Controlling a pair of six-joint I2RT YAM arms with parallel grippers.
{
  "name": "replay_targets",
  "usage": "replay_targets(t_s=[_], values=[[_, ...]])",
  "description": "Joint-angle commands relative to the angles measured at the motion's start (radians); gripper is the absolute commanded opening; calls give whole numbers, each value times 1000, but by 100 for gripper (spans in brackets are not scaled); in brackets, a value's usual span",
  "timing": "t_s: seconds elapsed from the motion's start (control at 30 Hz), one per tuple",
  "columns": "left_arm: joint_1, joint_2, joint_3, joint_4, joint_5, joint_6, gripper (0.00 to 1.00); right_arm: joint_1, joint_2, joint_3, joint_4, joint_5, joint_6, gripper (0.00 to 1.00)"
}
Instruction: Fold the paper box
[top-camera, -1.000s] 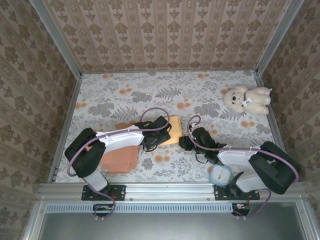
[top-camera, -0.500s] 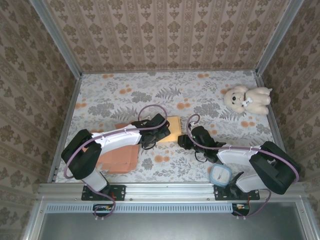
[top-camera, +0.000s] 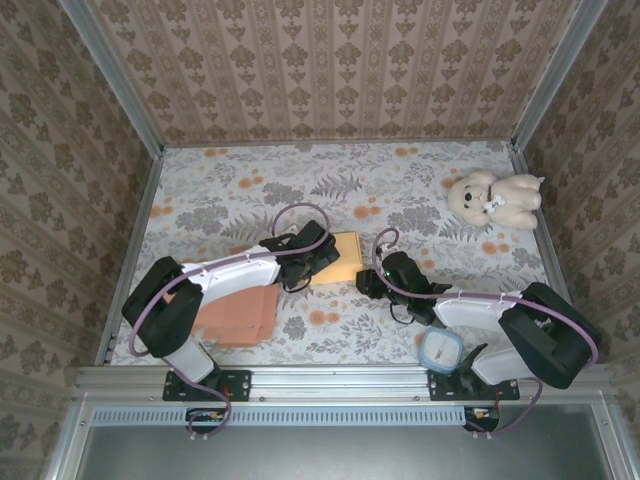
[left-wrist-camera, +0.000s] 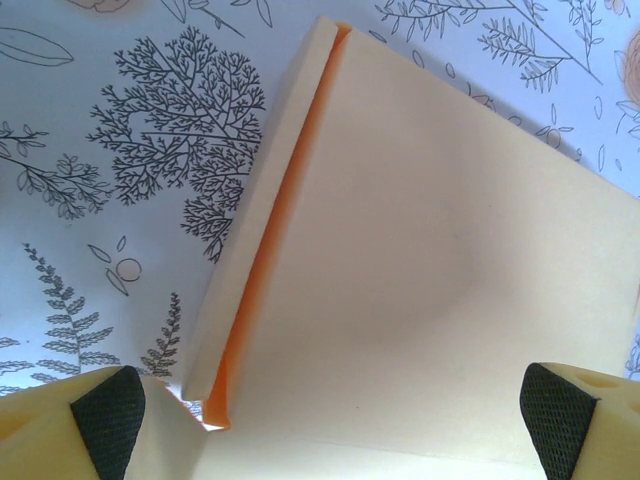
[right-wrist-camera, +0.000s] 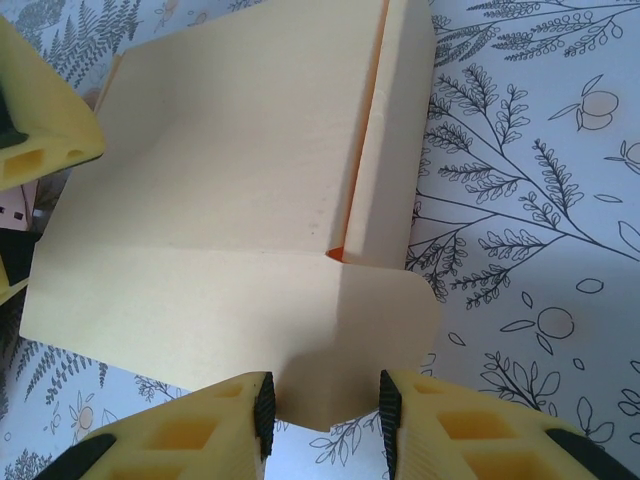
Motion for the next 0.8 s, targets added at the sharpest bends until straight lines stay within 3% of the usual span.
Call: replay_targets(t_s=[0.0, 0.77], values=[[10, 42, 42, -45, 1, -47, 100, 5, 6, 24, -7, 17, -15, 36], [47, 145, 108, -129, 162, -139, 100, 8, 41, 14, 32, -19, 3, 35]])
